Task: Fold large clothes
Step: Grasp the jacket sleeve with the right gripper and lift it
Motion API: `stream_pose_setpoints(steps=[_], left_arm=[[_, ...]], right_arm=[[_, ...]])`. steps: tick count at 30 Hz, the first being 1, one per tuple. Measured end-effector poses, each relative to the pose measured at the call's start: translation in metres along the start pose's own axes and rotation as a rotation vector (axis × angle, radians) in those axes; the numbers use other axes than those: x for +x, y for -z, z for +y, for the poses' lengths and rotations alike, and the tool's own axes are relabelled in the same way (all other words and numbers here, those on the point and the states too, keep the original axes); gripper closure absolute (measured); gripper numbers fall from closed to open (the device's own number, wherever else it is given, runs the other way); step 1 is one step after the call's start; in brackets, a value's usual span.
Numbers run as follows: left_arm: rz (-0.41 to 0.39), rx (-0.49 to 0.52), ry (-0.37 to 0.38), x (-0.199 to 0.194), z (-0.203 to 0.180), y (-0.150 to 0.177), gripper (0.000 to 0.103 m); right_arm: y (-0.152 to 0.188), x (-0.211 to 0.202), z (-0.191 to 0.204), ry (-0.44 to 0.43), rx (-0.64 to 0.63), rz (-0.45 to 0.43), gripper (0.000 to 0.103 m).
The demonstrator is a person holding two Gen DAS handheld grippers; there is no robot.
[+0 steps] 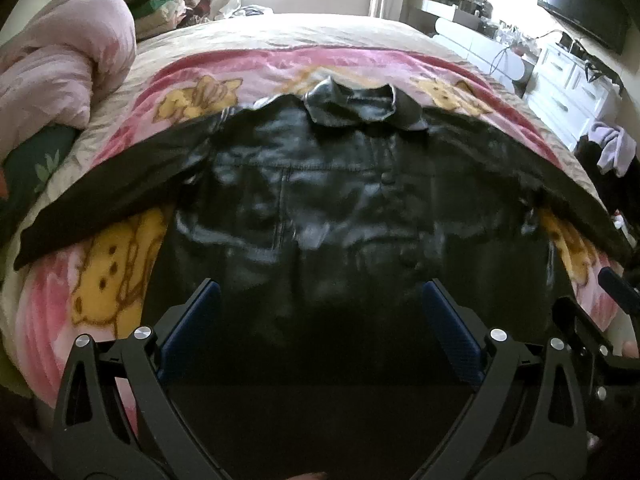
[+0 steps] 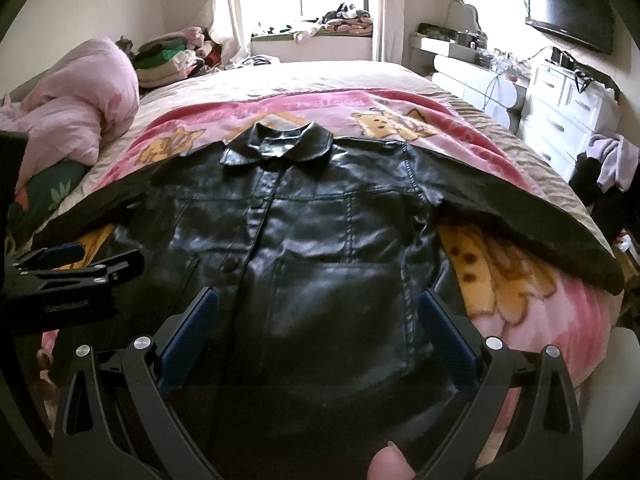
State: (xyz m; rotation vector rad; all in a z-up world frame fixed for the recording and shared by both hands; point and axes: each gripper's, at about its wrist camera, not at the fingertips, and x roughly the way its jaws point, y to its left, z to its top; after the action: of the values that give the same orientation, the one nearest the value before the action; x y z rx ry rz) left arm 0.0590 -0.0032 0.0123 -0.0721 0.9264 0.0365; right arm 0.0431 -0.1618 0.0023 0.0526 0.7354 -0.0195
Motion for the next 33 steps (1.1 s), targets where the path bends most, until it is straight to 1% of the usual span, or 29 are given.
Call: stream_pose_setpoints(steps=[7,13,17,25,27,33], left_arm=[[-0.014,0.011,-0.007,0.012,-0.006,-0.028,0.009],[-0.016,0.02,-0.004,0.023,-0.012,-0.045,0.009],[-0.011,0.034,-0.007,0.032,-0.019,-0.054,0.009],[0.006,0.062,-0.01,0.052,-0.035,-0.067,0.009],[0.014,0.068,-0.013,0.059,-0.04,-0.07,0.009],[0.056,0.075,-0.002,0.087,-0.055,-0.075,0.009]], right_arm=[[-0.025,0.018,-0.022,0.037,0.049,-0.005,0.004],[-0.037,0.032,-0.045,0.081,0.111,0.012,0.004],[-0.044,0.042,-0.072,0.127,0.175,0.019,0.004],[-0.04,0.06,-0.132,0.224,0.293,0.035,0.004],[-0.036,0.066,-0.153,0.254,0.349,0.052,0.004],[-0.02,0.077,-0.207,0.302,0.505,0.08,0.004]])
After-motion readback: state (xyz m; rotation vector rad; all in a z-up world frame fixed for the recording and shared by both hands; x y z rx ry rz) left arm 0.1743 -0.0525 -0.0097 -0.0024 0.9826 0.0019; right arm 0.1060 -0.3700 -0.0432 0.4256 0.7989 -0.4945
